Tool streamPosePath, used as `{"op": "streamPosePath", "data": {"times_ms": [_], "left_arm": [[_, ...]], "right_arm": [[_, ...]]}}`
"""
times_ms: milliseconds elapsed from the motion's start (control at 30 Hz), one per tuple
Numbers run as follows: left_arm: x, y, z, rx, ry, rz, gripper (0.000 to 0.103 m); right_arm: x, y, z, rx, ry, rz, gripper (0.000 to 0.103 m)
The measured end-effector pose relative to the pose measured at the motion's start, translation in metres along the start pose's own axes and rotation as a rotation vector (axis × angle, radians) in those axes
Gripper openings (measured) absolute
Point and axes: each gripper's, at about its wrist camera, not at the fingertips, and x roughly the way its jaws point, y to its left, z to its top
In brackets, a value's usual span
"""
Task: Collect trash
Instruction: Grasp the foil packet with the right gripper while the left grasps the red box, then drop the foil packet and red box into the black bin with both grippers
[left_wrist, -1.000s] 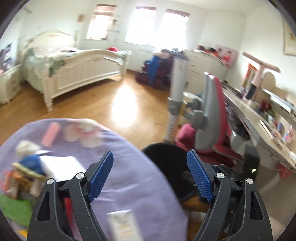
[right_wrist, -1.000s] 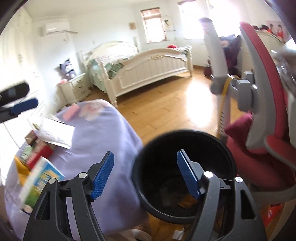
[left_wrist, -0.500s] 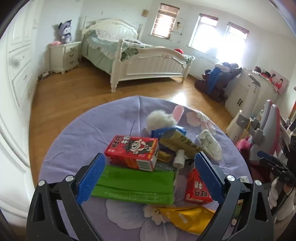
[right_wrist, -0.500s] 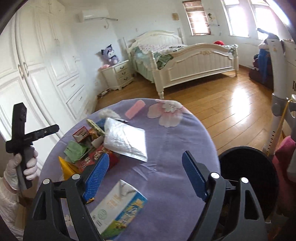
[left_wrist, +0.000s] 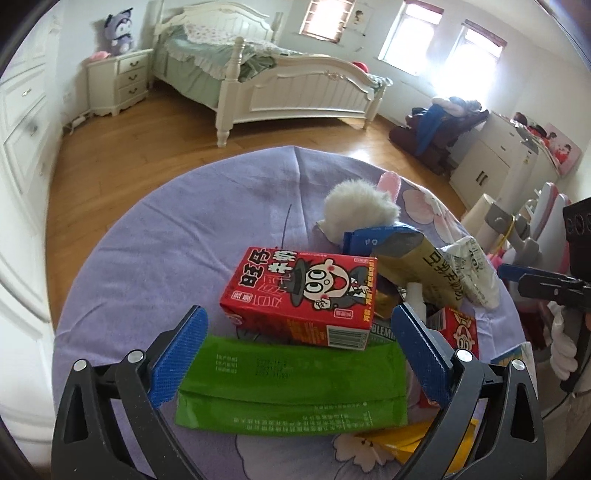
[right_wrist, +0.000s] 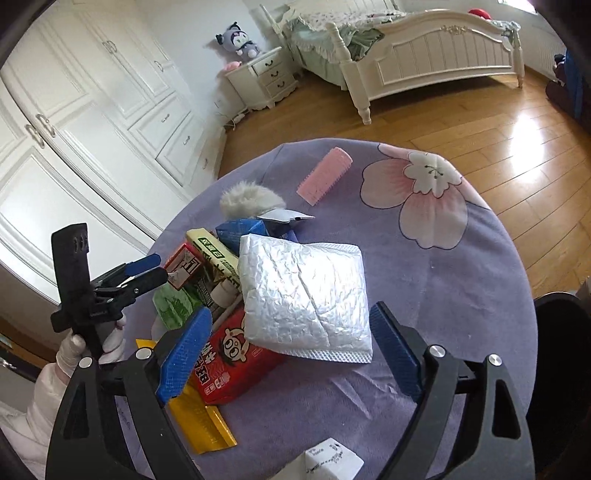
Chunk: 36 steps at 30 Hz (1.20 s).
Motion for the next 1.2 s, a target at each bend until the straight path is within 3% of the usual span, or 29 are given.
{"op": "streamPosePath", "data": {"times_ms": [267, 400, 467, 633, 700, 1033, 1200], "left_arm": [[0.025, 0.006, 0.009, -0.002, 0.037, -0.026, 0.098], [0.032, 0.007, 0.013, -0.006, 0.027, -0.071, 0.098], [0.035, 0.007, 0.014, -0.011, 0.021, -0.088, 0.092], [0.034, 0.009, 0.011, -0.037, -0.012, -0.089, 0.091], [0.03, 0.007, 0.01, -0.038, -0.027, -0.067, 0.09], [-0.04, -0.016, 0.009, -0.061, -0.191, -0.076, 0.09], [-0.067, -0.047, 0.003, -0.004, -0.232, -0.087, 0.09]], "right_arm": [[0.036, -0.025, 0.011, 0.101, 0.113, 0.035, 0.086], [0.044, -0.03, 0.012, 0.117, 0.121, 0.065, 0.087], [0.045, -0.03, 0.012, 0.108, 0.121, 0.064, 0.085], [0.045, -0.027, 0.011, 0.091, 0.124, 0.075, 0.067], [0.043, -0.026, 0.011, 0.084, 0.12, 0.08, 0.055], [0.022, -0.003, 0.002, 0.002, 0.041, 0.04, 0.036], [-0.018, 0.011, -0.005, -0.061, -0.096, 0.009, 0.035]]}}
